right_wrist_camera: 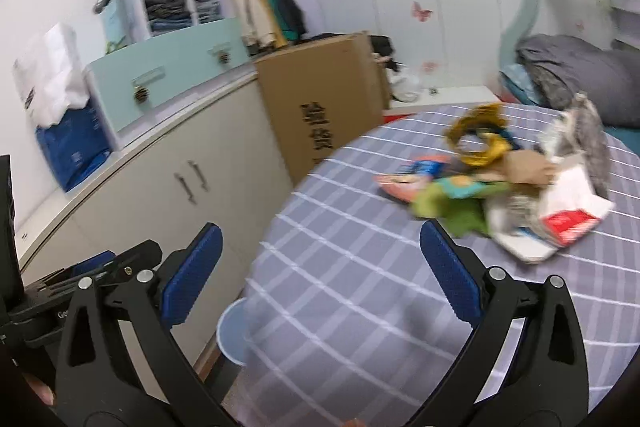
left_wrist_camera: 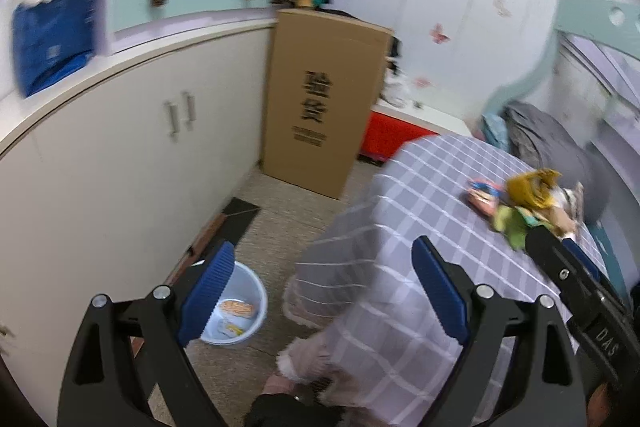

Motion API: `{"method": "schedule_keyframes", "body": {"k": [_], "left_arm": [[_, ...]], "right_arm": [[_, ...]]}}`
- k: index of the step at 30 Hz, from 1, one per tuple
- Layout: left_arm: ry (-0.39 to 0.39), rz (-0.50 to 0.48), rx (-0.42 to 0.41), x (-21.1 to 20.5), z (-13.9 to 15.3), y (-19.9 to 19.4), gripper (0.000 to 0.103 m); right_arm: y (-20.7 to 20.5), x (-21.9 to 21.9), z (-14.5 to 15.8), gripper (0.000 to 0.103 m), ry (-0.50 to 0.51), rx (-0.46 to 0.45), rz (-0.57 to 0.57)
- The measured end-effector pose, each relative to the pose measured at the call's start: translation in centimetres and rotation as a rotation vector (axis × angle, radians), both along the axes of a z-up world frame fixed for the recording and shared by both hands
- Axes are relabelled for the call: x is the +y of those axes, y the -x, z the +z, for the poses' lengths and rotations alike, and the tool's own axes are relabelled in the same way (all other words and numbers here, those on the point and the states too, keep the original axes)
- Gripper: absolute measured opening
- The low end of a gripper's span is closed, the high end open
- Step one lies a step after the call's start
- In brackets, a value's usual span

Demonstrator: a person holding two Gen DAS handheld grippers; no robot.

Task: Collect trash
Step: 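Return both tools to the table and grasp the yellow wrapper with the left tool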

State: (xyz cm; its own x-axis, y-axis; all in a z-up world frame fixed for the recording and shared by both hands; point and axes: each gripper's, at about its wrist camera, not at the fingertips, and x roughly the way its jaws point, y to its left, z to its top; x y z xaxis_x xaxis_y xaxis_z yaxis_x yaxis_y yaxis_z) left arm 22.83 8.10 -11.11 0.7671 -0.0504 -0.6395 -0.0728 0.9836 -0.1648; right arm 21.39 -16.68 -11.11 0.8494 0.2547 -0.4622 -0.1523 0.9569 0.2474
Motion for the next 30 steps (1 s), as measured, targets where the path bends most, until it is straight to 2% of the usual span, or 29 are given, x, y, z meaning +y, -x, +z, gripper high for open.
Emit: {"method": "schedule_keyframes", "body": {"k": [10,18,22,24,30], "left_arm": [[-0.016,-0.220,0.014,-11.6,0.2,-3.6,0.088],[-0.057,-0.322,0.016,-19.6,0.5,-8.3,0.088],[-0.059,-0.330,0.026,-21.3,0.2,-10.9,0.088],[-0.057,-0.334,0.029,-21.9,-0.1,-12.2,0.083],[-0.026,-0.367,0.063,-22.9,-1.6,-15.0,0.049]], "right_arm": [[0.1,-11.5,1.6,0.097,0.088,-0.018,-0.237],[-2.7,-17.2,1.4,0.097,0.083,0.008,-0.304],[-3.9,-18.0,1.1,0.097,0.073,0.015,-0.301],[-4.4,-18.4,0.8,0.097,0.061,0.024,-0.295],[-5.9,-19.1,0.2,0.097,0.034,0.049,-0.275]]}}
